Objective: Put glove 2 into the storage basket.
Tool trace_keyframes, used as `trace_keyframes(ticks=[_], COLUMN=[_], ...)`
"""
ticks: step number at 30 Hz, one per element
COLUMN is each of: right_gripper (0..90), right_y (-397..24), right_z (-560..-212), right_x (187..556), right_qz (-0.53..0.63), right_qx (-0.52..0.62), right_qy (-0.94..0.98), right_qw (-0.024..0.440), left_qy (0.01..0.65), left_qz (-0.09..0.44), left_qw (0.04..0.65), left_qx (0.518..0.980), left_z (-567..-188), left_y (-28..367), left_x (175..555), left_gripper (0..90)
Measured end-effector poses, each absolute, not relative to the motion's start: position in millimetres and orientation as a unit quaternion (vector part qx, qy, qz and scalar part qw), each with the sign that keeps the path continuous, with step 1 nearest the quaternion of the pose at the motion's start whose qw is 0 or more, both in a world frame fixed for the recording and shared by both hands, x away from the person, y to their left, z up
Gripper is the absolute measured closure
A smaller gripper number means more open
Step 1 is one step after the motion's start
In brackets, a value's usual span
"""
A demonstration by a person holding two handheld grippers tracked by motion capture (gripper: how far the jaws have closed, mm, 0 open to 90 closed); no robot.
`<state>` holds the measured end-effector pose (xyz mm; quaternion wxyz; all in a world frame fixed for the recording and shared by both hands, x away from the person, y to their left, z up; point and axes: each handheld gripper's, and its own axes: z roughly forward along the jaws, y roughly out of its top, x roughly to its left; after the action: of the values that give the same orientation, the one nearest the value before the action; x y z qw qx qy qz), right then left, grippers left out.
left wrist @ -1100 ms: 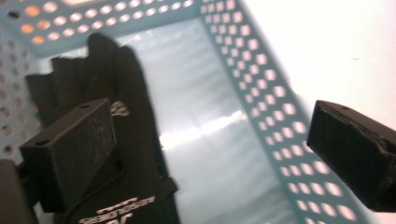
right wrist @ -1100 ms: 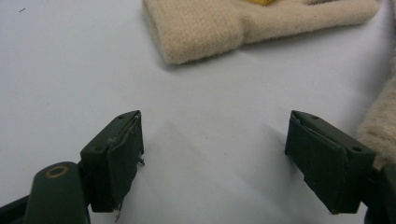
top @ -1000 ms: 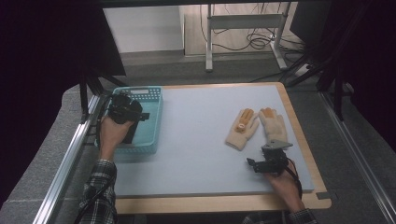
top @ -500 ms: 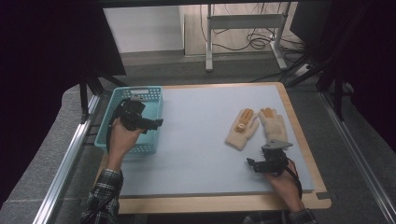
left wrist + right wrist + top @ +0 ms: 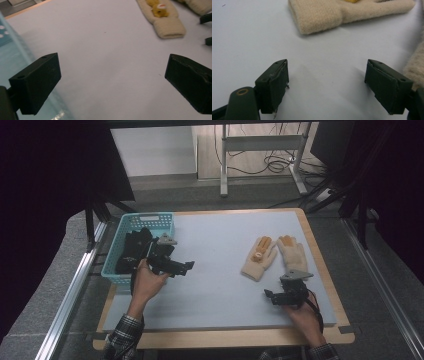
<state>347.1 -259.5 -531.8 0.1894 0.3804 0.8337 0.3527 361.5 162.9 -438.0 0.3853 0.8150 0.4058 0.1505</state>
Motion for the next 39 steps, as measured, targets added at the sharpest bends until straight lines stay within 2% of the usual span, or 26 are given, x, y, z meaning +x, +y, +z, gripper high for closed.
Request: trace_keyframes(ticks=[9,16,22,39], right_gripper=[19.0,19.0,19.0,19.0], right_y=[-259.6,-259.5,-259.5,-259.5], right_z=[-531.9,-531.8,-531.8,-531.9], right_x=[347.2,347.2,347.2,347.1], right_qz=[0.353,0.353,0.353,0.353], right_qx=[0.38,0.38,0.38,0.38], right_qy=[0.834,0.834,0.834,0.834], right_qw=[0.19,0.189,0.19,0.19], left_qy=[0.384,0.373,0.37,0.397], left_qz=[0.136,0.144,0.142,0.148], left_qw=[0.393,0.395,0.379,0.35], left_qx=[0.824,0.827,0.836,0.835], left_z=[-461.9,-483.1,-506.0,-548.0], left_y=[139.4,129.5,121.1,129.5], left_x=[343.8,329.2,320.2,300.8], left_gripper=[0.6,0.2,0.0,0.2])
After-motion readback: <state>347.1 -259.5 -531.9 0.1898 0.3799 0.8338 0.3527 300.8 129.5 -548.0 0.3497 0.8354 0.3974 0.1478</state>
